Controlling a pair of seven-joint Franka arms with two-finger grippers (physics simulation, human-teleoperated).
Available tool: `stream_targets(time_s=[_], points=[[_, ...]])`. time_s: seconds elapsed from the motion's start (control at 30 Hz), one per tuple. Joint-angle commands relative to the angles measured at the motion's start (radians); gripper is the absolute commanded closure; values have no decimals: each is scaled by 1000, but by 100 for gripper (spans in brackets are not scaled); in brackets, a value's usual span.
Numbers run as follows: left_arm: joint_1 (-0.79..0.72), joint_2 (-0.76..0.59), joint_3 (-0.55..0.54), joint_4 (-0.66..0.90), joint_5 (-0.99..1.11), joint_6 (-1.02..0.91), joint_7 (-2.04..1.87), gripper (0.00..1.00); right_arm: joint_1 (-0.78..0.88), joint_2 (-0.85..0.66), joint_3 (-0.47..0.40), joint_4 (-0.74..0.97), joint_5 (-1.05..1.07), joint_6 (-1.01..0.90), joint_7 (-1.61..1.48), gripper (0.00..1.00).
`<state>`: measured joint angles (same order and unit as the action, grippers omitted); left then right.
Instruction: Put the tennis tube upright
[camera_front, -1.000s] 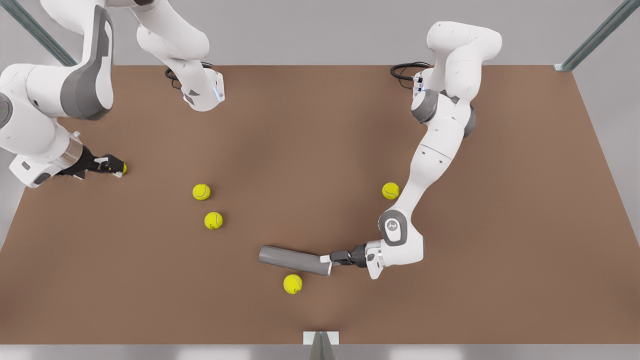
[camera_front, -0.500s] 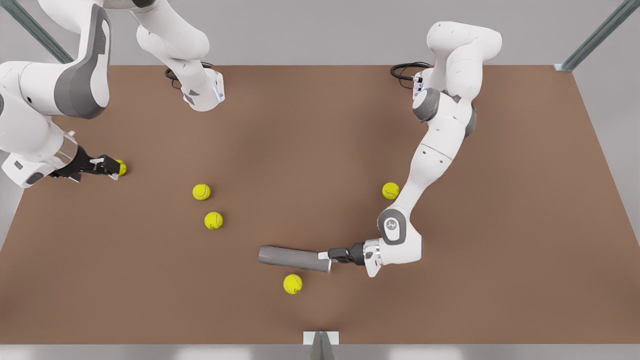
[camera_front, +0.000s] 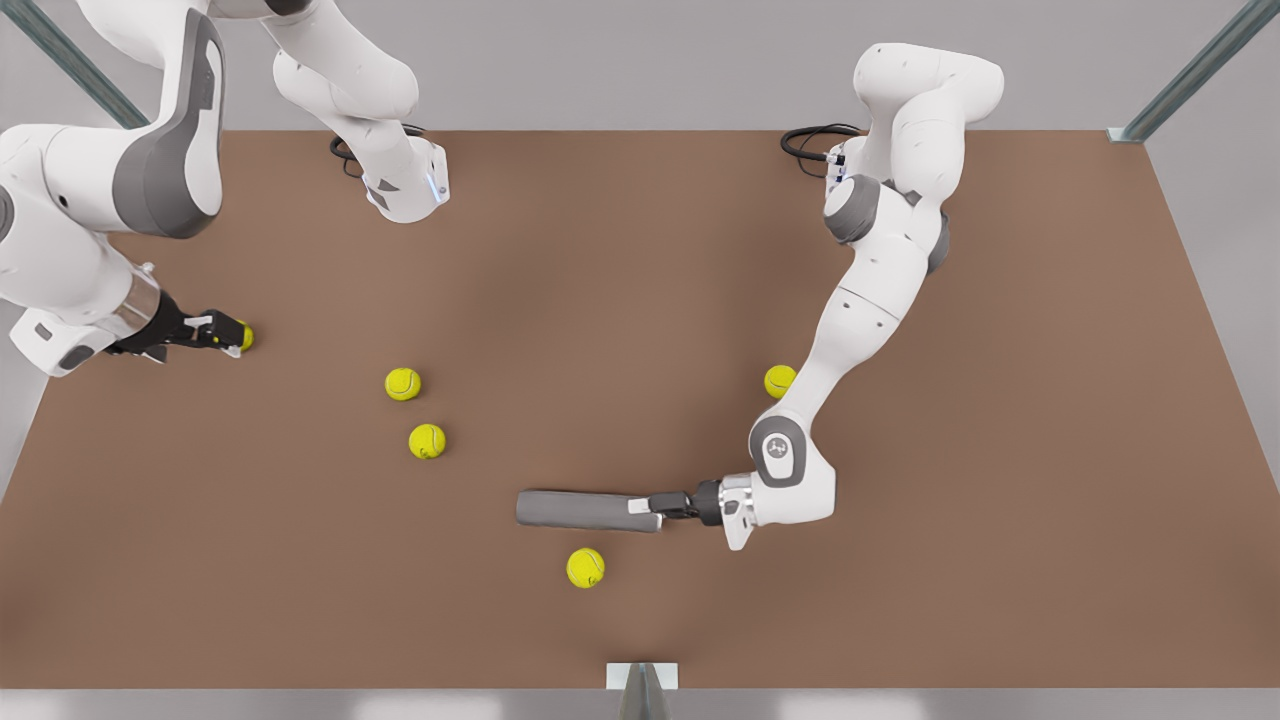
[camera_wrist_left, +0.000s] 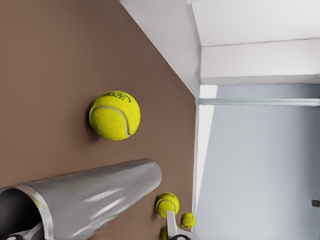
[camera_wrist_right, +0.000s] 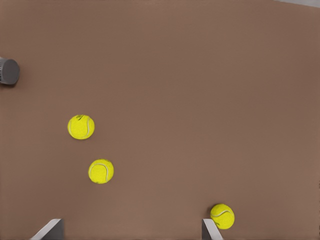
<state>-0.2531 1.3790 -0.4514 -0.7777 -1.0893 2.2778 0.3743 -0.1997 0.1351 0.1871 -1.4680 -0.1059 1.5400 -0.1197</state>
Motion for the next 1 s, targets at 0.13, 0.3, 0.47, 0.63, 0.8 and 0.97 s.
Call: stream_targets(time_s=[0.13, 0.3, 0.47, 0.63, 0.8, 0.97], points=[[-5, 5, -4, 2, -43, 3, 6, 1, -1, 0, 0, 0, 0, 2, 0, 0], [6, 2, -10, 2, -47, -3, 3, 30, -1, 1, 0, -3, 0, -8, -9, 0], [8, -8, -19, 5, -84, -3, 3, 28, -4, 1, 0, -9, 0, -9, -9, 0], [6, -9, -23, 6, -86, 3, 0, 58, -10, 1, 0, -5, -2, -1, -11, 0], [6, -12, -19, 8, -86, 11, -8, 71, 2, -2, 0, 15, -6, 60, -9, 0], [8, -14, -16, 6, -86, 14, -15, 79, -3, -8, 0, 15, -5, 75, -9, 0]])
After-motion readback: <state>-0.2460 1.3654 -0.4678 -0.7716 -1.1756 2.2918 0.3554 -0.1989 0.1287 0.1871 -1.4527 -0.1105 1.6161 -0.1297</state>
